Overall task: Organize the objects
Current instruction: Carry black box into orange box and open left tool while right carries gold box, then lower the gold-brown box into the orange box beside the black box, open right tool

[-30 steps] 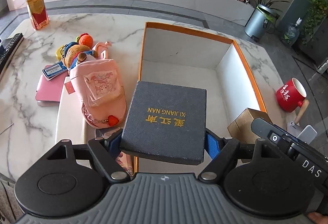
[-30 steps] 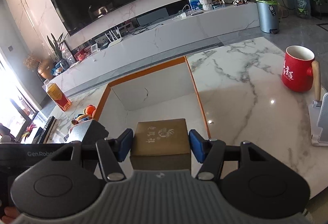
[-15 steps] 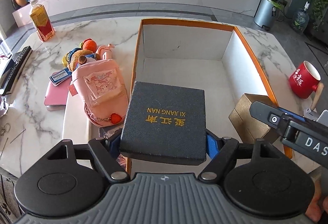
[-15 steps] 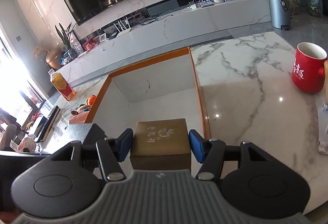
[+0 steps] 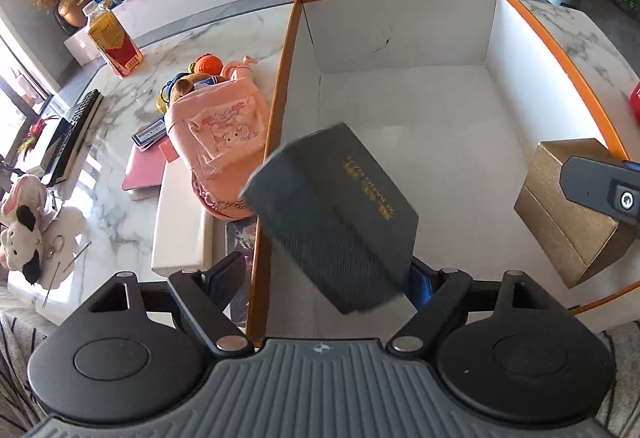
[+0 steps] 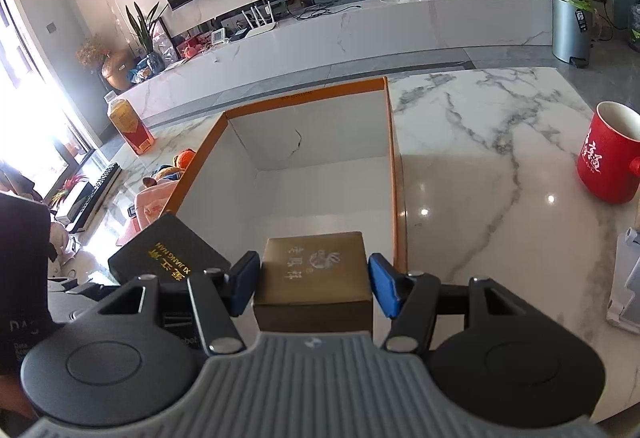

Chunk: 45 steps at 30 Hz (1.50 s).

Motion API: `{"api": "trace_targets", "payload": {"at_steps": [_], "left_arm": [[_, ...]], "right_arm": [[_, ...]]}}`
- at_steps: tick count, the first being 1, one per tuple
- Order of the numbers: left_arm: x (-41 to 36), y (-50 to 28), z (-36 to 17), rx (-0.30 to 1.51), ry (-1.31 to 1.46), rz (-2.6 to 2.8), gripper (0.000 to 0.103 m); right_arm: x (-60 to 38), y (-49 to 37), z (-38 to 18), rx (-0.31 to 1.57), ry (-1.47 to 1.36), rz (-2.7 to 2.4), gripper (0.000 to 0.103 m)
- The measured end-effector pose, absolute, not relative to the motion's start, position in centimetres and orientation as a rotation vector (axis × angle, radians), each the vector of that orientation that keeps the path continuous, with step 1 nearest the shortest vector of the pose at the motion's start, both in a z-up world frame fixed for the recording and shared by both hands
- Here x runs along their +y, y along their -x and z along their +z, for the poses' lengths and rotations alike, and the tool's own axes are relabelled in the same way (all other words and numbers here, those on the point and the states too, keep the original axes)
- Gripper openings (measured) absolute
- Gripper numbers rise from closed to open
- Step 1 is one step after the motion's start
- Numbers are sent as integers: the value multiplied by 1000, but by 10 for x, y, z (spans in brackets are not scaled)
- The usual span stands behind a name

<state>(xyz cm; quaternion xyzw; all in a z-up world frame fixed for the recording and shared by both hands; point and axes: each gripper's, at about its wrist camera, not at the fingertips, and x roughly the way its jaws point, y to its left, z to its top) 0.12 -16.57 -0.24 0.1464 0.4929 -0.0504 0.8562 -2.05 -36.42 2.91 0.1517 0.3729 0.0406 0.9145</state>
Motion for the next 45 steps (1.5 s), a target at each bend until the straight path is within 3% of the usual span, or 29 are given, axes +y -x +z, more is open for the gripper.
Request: {"api": "trace_targets", "payload": {"at_steps": [13,20,34,45], "left_arm": [[-141,12,49,996,-272,-324,100],[-99,11,87,805,-322,-248,101],[-9,-50,49,855,33,-108,100],[15,-65,14,929,6,-41,100]], "right_arm": [[-352,0,18,820,-311,110,61],[-332,-29,13,872,-301,55,62],[-285,-59,-14,925,-240,-103,61],[-253,-61,-31,1086,-154,-62,61]]}}
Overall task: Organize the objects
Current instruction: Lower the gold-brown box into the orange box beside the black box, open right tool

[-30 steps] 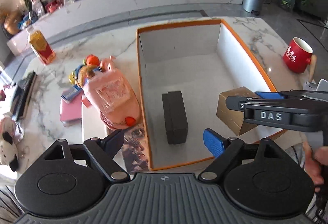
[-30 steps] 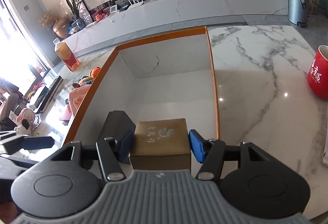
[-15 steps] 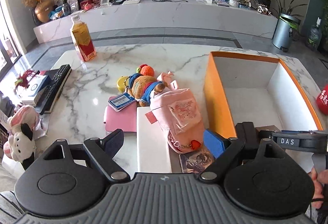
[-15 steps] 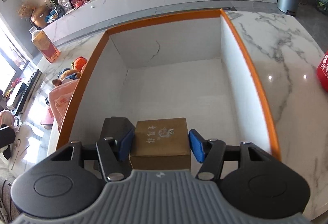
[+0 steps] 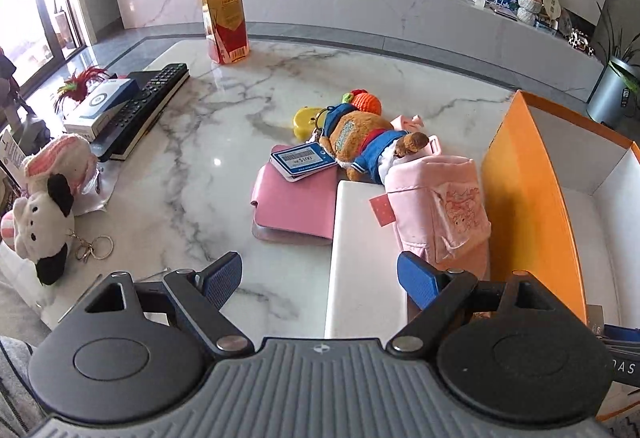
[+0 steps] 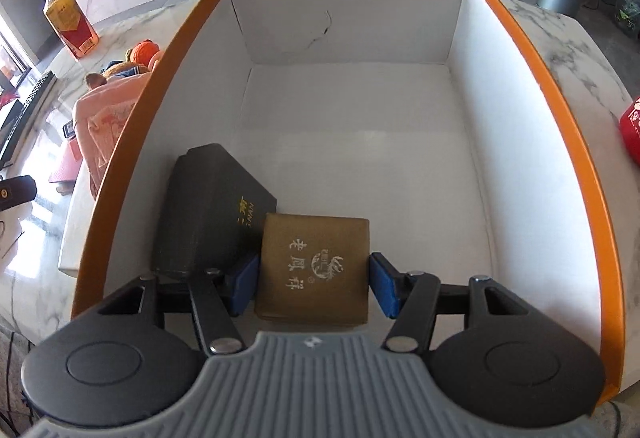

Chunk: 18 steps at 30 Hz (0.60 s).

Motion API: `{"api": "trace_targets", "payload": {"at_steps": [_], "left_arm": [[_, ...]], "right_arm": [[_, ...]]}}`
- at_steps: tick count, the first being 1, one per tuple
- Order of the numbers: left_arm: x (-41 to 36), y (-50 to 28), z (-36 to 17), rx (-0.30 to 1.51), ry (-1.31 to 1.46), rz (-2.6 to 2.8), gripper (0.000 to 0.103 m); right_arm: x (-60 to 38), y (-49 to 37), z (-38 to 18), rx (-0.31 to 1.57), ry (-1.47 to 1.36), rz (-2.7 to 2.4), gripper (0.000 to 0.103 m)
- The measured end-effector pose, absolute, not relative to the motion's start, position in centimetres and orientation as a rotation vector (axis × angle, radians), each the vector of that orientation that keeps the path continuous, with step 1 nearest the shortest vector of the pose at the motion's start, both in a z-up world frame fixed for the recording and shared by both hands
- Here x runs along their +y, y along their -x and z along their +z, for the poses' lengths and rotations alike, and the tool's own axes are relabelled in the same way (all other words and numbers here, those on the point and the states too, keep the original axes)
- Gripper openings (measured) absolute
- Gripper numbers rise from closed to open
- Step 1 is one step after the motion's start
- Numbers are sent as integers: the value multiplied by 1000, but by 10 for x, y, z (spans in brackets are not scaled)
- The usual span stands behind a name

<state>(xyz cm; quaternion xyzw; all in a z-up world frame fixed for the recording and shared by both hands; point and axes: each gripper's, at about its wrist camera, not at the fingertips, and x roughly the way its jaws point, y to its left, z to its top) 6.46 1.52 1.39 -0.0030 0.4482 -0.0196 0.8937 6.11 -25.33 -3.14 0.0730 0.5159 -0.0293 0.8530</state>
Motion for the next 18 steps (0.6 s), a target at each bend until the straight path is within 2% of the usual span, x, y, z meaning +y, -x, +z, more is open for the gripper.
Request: {"api": "trace_targets", "payload": {"at_steps": [13,16,18], "left_arm": [[16,-62,13,934,-16,-52,100],[19,-62,14,933,-11,-61,100],[22,-62,14,931,0,-61,100]], "right_arm": [[-256,-60,-37,1260,-108,2,62],[-263,-57,-26,1254,-149,-17,83],[-267,-50,-7,1173,-175,-21,86]]}}
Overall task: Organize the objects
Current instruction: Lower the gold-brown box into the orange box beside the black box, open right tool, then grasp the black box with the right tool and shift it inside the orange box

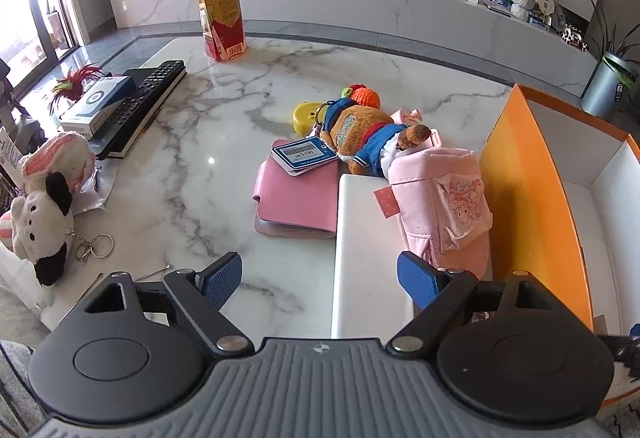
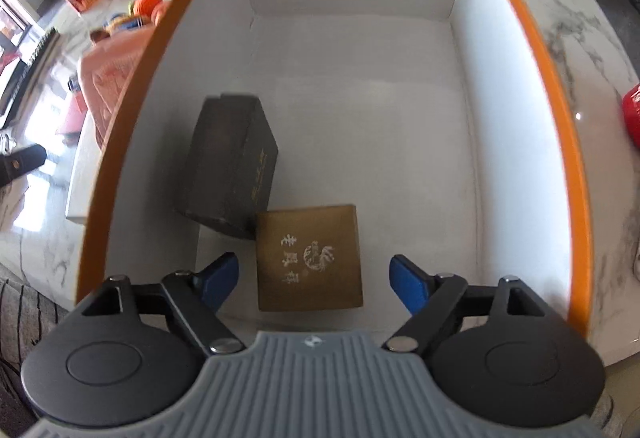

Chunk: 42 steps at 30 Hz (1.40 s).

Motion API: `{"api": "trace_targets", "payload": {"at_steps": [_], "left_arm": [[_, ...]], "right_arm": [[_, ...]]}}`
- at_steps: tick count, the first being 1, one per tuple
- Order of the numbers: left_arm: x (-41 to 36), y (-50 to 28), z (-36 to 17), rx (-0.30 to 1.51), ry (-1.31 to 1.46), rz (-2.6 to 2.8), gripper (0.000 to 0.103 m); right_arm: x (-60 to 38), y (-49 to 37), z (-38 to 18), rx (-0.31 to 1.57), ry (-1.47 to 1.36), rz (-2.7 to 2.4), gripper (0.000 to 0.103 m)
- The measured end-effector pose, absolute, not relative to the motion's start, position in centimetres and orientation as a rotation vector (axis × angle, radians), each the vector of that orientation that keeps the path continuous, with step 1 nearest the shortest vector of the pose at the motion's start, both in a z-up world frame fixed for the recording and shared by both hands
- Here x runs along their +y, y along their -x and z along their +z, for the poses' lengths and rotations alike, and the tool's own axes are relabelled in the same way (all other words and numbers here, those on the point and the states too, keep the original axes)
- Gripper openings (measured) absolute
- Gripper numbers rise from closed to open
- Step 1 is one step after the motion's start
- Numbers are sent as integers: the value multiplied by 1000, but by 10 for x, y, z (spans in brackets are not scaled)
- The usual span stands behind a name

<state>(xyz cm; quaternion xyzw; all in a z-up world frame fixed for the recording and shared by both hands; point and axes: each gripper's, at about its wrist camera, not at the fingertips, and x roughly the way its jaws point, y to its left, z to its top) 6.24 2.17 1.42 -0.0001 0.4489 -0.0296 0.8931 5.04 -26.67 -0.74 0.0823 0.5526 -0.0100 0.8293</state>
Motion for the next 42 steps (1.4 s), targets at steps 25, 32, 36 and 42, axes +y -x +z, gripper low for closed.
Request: {"api": "trace_targets", "payload": {"at_steps": [25,32,36,42], "left_arm": [[29,-62,6,973,12,-78,100],[29,-63,4,987,7,-63,100],[25,-58,6,979,-12,-84,100],[18,-58,3,983,-42,-89,100]], "right_arm": [[-244,-100,-7,1112,-351,49,40],[-242,-101,-9,1095,-340,38,41],[-231,-106,-8,1100,-234,17,41],[-231,-96,-16,1147,-88,23,48]]}}
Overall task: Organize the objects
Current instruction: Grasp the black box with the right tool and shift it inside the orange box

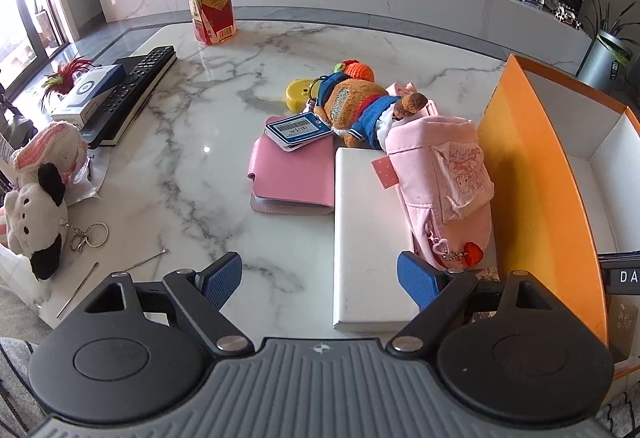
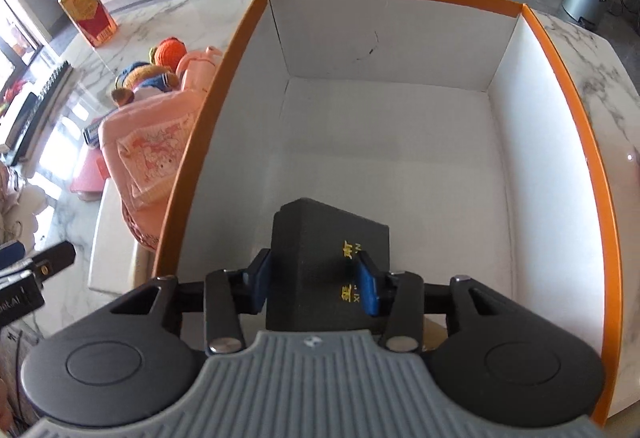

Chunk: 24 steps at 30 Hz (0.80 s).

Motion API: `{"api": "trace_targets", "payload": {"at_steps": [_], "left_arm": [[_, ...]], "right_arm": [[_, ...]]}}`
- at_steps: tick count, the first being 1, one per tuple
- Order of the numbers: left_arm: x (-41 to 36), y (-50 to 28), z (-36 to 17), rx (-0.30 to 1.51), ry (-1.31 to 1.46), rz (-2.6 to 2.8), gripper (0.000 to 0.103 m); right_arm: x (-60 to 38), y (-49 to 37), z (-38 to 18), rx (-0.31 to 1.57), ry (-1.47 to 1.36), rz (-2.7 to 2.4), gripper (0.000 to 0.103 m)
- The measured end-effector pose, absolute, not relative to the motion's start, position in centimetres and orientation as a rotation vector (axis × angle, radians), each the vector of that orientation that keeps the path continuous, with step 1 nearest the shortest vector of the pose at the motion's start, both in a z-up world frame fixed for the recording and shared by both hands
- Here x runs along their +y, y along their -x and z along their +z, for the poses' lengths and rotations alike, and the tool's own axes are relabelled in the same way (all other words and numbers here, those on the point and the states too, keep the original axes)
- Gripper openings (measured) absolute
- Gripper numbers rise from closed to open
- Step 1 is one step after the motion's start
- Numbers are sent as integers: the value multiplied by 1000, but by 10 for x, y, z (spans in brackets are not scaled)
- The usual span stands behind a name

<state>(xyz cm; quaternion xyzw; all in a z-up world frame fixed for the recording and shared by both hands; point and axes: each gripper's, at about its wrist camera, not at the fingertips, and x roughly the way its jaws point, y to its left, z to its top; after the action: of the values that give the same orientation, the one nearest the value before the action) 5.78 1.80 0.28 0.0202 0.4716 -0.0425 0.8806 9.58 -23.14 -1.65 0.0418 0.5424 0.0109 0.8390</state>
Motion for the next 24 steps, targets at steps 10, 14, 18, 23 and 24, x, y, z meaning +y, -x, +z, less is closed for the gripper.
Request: {"api": "trace_targets", "payload": {"at_steps": [10,14,18,23,24], "left_arm": [[20,-60,0,991,-50,-71,100],[17,-61,-3,997,-67,-67,100],[10,-61,-6,1005,-99,-71,100],[5,-60,-9,1009,-119,-74,100],[5,-60,-9,1011,-122,-71,100]], "right_arm": [[-286,-100,-11,1155,-322,33,51],[-290,-97,-13,1194,-307,107,63],[-264,-93,-33,1257,-269,215,64],[-278,-85,-18,1174,-335,213,62],[-281,-86,-10,1148,-335,198,62]]}}
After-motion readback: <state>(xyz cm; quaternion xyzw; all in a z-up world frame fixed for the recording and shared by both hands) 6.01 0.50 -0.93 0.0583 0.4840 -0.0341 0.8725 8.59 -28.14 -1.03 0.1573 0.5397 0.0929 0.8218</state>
